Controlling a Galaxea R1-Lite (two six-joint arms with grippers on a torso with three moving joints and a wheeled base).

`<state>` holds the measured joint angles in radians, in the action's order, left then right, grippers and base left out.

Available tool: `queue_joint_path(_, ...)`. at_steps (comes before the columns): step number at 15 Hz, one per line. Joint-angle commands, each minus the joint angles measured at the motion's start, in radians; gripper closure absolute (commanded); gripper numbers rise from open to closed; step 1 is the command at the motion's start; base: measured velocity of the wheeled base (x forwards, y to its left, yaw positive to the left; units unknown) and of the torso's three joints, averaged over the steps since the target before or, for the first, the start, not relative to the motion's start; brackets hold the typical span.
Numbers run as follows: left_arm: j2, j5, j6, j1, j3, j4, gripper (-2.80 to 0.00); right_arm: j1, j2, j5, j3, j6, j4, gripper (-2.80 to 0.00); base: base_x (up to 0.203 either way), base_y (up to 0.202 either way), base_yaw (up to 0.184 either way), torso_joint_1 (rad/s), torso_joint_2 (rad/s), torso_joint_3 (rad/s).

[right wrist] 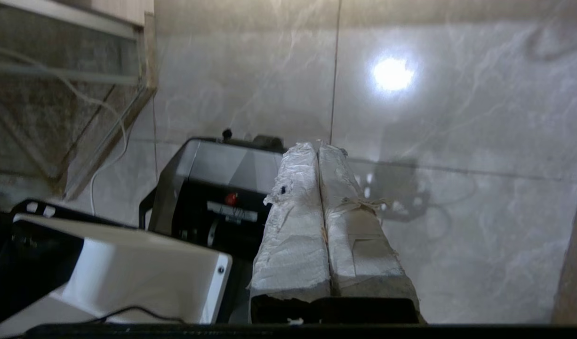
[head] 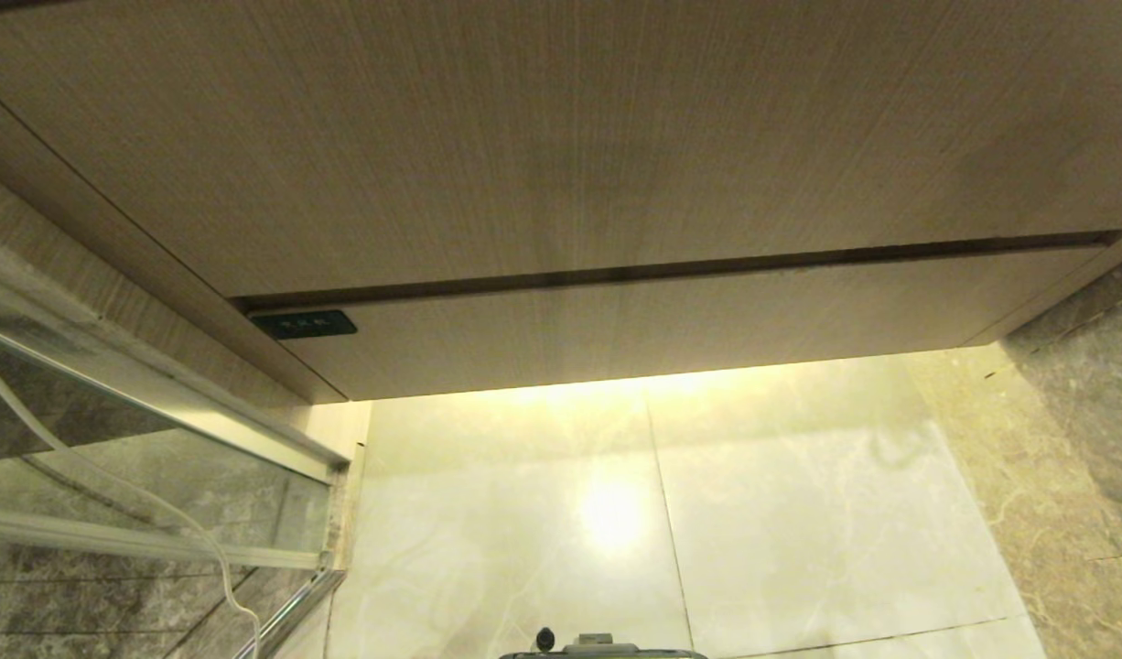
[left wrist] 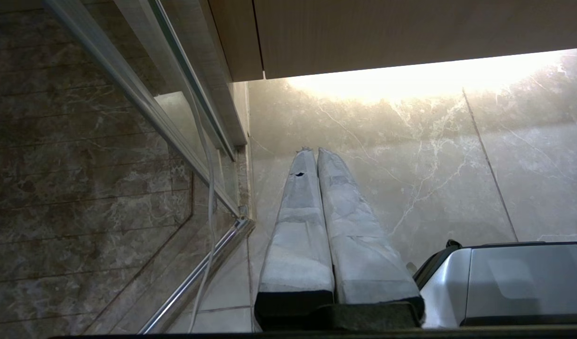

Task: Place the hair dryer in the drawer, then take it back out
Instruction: Pull open the drawer

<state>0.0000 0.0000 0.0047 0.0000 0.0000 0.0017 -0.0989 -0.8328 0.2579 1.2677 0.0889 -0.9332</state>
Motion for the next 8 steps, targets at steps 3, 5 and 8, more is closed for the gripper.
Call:
queue_joint_path(3,0.0,0.0,0.0,0.0,0.0,0.0,0.0,-0.017,-0.001,0.009,-0.002,-0.031,-0.071,0.0,0.0,0.0,0.0,0.0,0.0,0.0)
queue_joint_path(5,0.0,0.0,0.0,0.0,0.002,0.0,0.0,-0.02,-0.028,0.003,-0.001,-0.083,-0.07,0.0,0.0,0.0,0.0,0.0,0.0,0.0)
queue_joint_path(8,0.0,0.0,0.0,0.0,0.0,0.0,0.0,-0.015,-0.058,0.004,0.014,-0.162,-0.059,0.0,0.0,0.0,0.0,0.0,0.0,0.0)
